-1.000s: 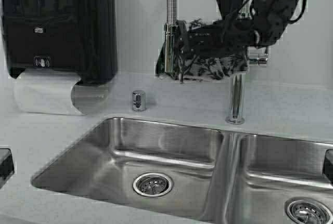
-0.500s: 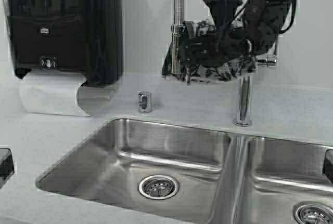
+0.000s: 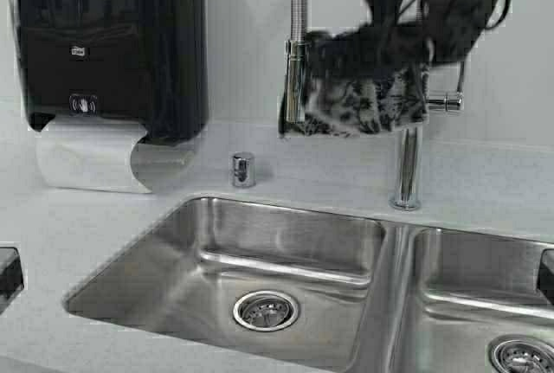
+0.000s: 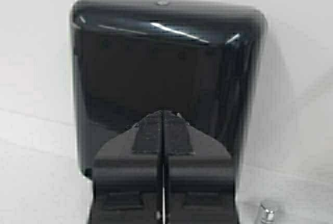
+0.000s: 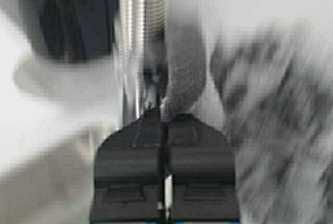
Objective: Get the cloth and wipe up the spill under the wine glass
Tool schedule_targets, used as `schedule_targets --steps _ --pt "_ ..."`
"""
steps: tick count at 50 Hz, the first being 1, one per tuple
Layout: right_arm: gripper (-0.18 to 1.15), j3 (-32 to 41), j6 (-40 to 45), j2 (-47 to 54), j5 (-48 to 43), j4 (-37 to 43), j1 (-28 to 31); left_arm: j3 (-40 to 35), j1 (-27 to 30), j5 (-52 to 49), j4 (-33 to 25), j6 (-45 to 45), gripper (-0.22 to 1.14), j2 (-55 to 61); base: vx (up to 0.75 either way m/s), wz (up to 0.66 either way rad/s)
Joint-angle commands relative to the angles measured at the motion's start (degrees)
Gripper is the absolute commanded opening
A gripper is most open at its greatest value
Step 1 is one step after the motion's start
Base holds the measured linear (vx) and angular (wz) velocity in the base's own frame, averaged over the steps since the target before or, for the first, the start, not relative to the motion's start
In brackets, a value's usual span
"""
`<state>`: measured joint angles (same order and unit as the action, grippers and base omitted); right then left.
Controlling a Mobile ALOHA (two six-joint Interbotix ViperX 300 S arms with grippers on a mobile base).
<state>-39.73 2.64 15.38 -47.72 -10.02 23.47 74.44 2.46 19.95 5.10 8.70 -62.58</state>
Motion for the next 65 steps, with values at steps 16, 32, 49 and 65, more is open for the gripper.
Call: schedule_targets --steps 16,32,49,65 --pt "0.06 6.8 0.2 -26.5 6.6 0.1 0.2 -0.4 0.0 0.2 -0.1 -0.2 0.03 1.0 -0.05 0.01" --pt "0.06 14.7 0.2 -36.7 14.8 -0.3 2.2 -0.3 0.0 0.3 -0.1 0.0 0.03 1.1 -0.07 0.02" --pt "0.06 4.5 0.4 -42.4 22.0 -0.2 8.7 0.2 0.0 0.3 -1.3 0.0 0.03 1.1 -0.06 0.05" --pt "0.06 -6.1 0.7 -49.4 23.0 -0.1 9.2 -0.1 0.0 0.3 -2.7 0.4 0.03 1.1 -0.1 0.14"
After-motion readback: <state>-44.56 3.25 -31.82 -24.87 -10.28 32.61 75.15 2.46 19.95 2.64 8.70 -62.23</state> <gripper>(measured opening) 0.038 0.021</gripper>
